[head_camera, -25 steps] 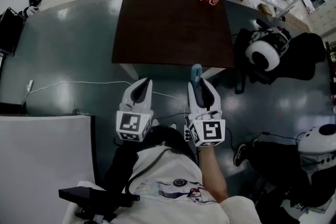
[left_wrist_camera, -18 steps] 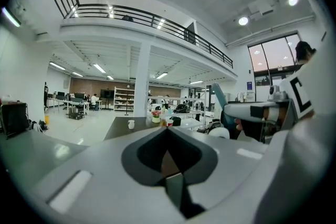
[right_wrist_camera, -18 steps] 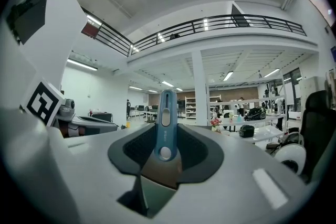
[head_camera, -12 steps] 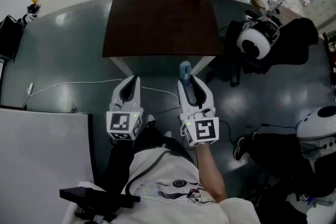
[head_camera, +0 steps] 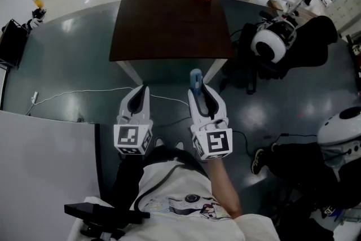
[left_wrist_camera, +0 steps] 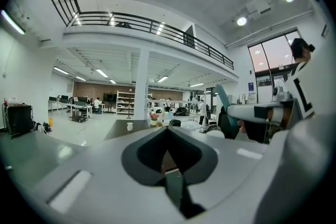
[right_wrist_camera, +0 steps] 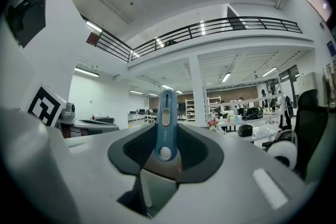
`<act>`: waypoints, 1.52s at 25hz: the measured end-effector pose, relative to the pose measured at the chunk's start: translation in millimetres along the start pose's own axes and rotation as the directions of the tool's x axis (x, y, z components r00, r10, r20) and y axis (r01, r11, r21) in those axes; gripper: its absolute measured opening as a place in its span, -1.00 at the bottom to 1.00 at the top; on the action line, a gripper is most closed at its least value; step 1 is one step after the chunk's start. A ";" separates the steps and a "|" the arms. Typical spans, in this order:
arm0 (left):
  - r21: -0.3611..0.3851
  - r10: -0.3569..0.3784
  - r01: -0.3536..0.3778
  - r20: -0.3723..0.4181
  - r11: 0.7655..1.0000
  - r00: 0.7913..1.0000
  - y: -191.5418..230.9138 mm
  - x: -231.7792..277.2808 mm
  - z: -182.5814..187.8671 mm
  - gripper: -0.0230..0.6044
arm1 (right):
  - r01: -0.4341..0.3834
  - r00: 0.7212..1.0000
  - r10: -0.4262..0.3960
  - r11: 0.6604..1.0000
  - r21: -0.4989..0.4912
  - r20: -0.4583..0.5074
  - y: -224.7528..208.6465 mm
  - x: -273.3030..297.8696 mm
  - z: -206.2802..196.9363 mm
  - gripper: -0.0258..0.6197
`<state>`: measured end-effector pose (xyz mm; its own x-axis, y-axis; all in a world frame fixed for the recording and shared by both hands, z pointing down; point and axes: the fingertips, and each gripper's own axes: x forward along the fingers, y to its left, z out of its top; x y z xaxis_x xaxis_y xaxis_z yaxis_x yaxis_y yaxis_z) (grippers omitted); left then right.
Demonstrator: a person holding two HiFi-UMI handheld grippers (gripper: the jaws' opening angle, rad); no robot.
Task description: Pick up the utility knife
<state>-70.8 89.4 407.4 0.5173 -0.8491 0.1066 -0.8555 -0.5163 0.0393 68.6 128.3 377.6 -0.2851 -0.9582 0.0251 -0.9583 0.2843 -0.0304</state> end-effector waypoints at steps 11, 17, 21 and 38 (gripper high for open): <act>0.022 -0.029 0.027 0.054 0.999 0.998 11.2 13.4 30.7 -0.93 | 0.033 0.998 -0.031 0.999 -0.031 0.056 1.8 17.9 26.3 -0.53; 0.036 -0.033 0.030 0.093 0.999 0.995 21.5 18.7 41.1 -0.93 | 0.046 0.996 -0.043 0.998 -0.042 0.073 -0.6 28.5 32.1 -0.53; 0.040 -0.031 0.027 0.102 0.999 0.994 26.2 21.8 44.1 -0.93 | 0.049 0.996 -0.045 0.998 -0.046 0.076 -2.2 34.7 32.4 -0.53; 0.047 -0.039 0.033 0.112 0.998 0.993 31.5 24.7 48.4 -0.93 | 0.069 0.996 -0.065 0.995 -0.068 0.059 -2.6 42.3 32.2 -0.53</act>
<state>-84.0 46.8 363.2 0.5491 -0.8357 -0.0069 -0.8357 -0.5491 -0.0041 59.7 86.0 346.6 -0.2208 -0.9748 -0.0323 -0.9748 0.2195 0.0393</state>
